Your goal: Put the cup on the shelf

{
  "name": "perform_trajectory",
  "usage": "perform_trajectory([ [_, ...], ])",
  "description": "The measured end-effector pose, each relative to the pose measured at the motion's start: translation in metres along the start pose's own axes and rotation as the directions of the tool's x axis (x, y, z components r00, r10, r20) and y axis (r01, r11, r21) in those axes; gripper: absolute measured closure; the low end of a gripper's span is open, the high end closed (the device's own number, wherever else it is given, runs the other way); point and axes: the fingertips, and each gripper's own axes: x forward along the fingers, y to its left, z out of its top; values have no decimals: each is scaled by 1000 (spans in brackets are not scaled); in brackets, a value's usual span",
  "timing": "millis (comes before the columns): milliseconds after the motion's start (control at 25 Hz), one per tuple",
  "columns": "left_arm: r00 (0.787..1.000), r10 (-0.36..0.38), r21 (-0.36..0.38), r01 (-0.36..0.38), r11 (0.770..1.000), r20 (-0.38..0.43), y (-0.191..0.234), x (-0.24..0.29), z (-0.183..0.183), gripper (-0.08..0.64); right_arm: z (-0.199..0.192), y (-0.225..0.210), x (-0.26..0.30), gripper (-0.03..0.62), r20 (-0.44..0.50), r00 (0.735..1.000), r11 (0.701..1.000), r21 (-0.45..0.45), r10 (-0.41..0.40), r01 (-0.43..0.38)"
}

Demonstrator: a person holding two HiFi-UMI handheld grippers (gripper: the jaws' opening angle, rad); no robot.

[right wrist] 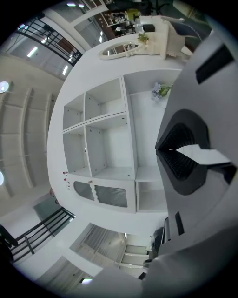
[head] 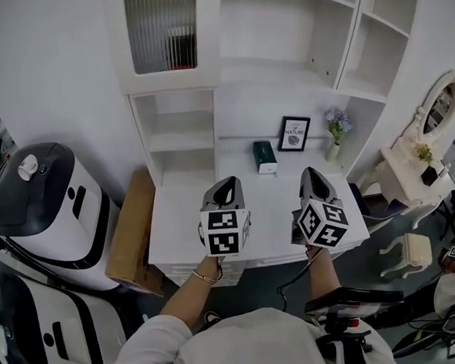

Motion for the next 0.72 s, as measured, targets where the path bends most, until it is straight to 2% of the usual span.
perform_trajectory([
  [160,999,30,-6,-30,1000,-37,-16,6,-11,552,-1,-18,-4,571,10,1000,1000,12,25,-25],
  [280,997,71,-20,-70,997,5,-26,8,-6,552,-7,-34,-3,571,1,999,998,46,48,-48],
  [360,995,95,-20,-95,995,26,-33,9,-8,552,-14,-45,-4,571,-18,999,998,36,48,-47],
  [600,993,121,-23,-120,992,19,-40,22,-13,552,-24,-60,3,571,-89,995,999,21,51,-50],
  [720,992,126,-21,-125,992,31,-39,26,-8,552,-20,-58,9,571,-88,994,998,3,63,-63],
])
